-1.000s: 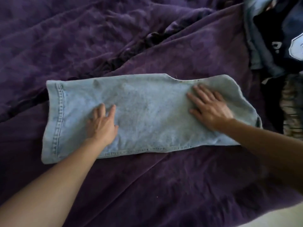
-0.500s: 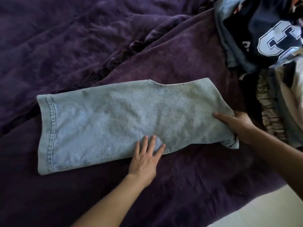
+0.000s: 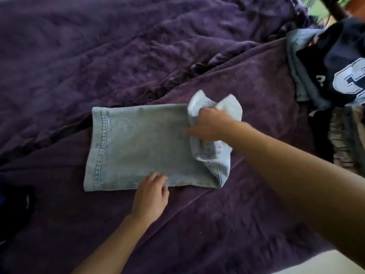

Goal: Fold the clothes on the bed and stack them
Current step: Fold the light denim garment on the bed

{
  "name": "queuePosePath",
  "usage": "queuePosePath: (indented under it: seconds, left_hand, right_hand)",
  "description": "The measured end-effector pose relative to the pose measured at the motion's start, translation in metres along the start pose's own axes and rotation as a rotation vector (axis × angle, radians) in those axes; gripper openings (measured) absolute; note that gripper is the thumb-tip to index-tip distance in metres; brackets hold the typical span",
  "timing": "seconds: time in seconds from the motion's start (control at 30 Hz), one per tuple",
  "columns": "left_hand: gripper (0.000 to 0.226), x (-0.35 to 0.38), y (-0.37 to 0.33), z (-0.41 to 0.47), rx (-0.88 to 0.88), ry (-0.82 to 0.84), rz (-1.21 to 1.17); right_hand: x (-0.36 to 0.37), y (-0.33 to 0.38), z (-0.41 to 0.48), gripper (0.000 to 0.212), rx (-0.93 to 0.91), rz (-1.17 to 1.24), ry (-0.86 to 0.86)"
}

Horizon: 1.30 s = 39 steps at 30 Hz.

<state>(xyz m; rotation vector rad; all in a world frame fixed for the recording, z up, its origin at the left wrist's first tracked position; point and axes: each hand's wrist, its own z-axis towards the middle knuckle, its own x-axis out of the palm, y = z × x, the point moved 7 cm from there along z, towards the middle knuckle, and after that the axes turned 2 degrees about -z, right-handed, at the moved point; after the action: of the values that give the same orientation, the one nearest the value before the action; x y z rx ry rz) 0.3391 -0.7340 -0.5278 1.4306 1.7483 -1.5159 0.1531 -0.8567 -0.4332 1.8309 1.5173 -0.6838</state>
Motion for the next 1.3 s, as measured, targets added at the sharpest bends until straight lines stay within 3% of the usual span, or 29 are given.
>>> queuePosePath:
  seconds: [0.1,0.13,0.2,0.27,0.33,0.4,0.47,0.57,0.63,0.7,0.77,0.87,0.9,0.97,1.03,1.1,1.2,1.3]
  left_hand:
    - [0.028,-0.007,0.022,-0.009,-0.101,-0.027,-0.067]
    - [0.034,-0.009,0.03,-0.01,-0.142,-0.033,-0.111]
    - [0.051,-0.017,0.036,-0.007,-0.162,-0.081,-0.222]
    - [0.066,-0.027,0.029,0.002,-0.126,-0.172,-0.327]
    - [0.074,-0.029,0.024,0.022,-0.204,-0.19,-0.452]
    - [0.063,-0.017,0.02,0.047,-0.313,-0.115,-0.558]
    - [0.022,-0.011,0.012,0.069,-0.378,-0.104,-0.668]
    - [0.013,-0.009,-0.003,0.078,-0.526,-0.104,-1.113]
    - [0.012,-0.01,-0.007,0.066,-0.599,-0.021,-1.308]
    - [0.009,0.0,0.013,0.044,-0.712,0.096,-1.172]
    - [0.009,0.016,0.037,0.022,-0.813,0.269,-0.887]
    - [0.022,0.026,0.042,0.02,-0.779,0.381,-0.594]
    - [0.028,0.019,0.04,0.025,-0.722,0.32,-0.441]
    - [0.043,-0.007,0.033,0.039,-0.514,0.046,-0.056]
    - [0.055,-0.022,0.009,0.041,-0.16,-0.186,0.158]
    - [0.075,-0.009,-0.012,0.035,0.129,-0.176,0.272]
    - [0.086,0.03,-0.01,0.021,0.193,0.059,0.352]
    - [0.085,0.048,0.006,0.012,0.109,0.178,0.346]
  right_hand:
    - [0.061,0.031,0.033,0.061,0.022,0.272,0.259]
    - [0.073,0.029,0.04,0.063,0.05,0.359,0.259]
    - [0.07,0.009,0.047,0.057,0.078,0.422,0.053]
    - [0.058,-0.025,0.042,0.049,0.123,0.329,-0.254]
    - [0.058,-0.059,0.028,0.055,0.196,0.282,-0.414]
    - [0.078,-0.078,0.018,0.072,0.252,0.289,-0.356]
    - [0.111,-0.092,0.016,0.08,0.312,0.371,-0.244]
    - [0.122,-0.114,0.012,0.063,0.399,0.748,-0.333]
    - [0.113,-0.128,0.007,0.042,0.398,0.868,-0.388]
    - [0.109,-0.135,-0.001,0.03,0.35,0.834,-0.387]
    - [0.116,-0.13,-0.005,0.03,0.283,0.71,-0.355]
    - [0.126,-0.121,-0.001,0.034,0.244,0.494,-0.343]
    - [0.124,-0.119,0.001,0.037,0.24,0.43,-0.355]
    - [0.112,-0.114,-0.003,0.048,0.206,0.244,-0.452]
    - [0.098,-0.095,-0.012,0.057,0.079,0.064,-0.634]
    - [0.091,-0.062,-0.009,0.057,-0.119,-0.046,-0.71]
    - [0.102,-0.027,0.037,0.062,-0.332,-0.236,-0.455]
    - [0.117,-0.037,0.082,0.067,-0.281,-0.356,-0.224]
